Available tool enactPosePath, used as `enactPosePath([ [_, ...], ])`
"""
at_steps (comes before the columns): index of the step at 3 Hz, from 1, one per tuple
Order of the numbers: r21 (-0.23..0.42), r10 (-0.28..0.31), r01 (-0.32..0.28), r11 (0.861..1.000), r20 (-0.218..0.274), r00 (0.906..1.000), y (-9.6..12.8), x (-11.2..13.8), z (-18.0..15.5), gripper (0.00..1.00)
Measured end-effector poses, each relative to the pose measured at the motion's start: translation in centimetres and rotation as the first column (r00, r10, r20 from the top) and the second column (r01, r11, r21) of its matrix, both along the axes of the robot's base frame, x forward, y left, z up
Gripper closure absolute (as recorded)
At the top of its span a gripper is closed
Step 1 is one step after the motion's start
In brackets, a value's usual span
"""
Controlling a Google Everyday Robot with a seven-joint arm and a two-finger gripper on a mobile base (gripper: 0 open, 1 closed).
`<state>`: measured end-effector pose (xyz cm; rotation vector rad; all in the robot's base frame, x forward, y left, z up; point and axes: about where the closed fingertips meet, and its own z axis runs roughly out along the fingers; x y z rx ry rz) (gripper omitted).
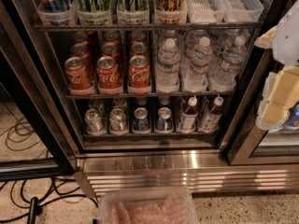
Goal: Pick orange can from top shelf of fridge
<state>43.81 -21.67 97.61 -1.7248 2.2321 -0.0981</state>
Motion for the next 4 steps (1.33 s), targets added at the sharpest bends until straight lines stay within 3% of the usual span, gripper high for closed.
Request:
enactPosePath([
  [1, 0.000, 0.000, 0.000, 1.000, 0.000, 1.0000, 0.0, 0.0, 0.0, 0.00],
  [2, 0.052, -0.035, 0.033, 0.998, 0.031, 0.9989, 0.5, 0.7, -0.5, 0.00],
  [3, 0.172, -0.127, 0.112, 0.979, 0.082, 0.9885, 2.1, 0.9, -1.4, 0.00],
  [4, 0.311, -0.180, 0.120, 0.943, 0.171, 0.9686, 4.4, 2.1, -0.3, 0.00],
])
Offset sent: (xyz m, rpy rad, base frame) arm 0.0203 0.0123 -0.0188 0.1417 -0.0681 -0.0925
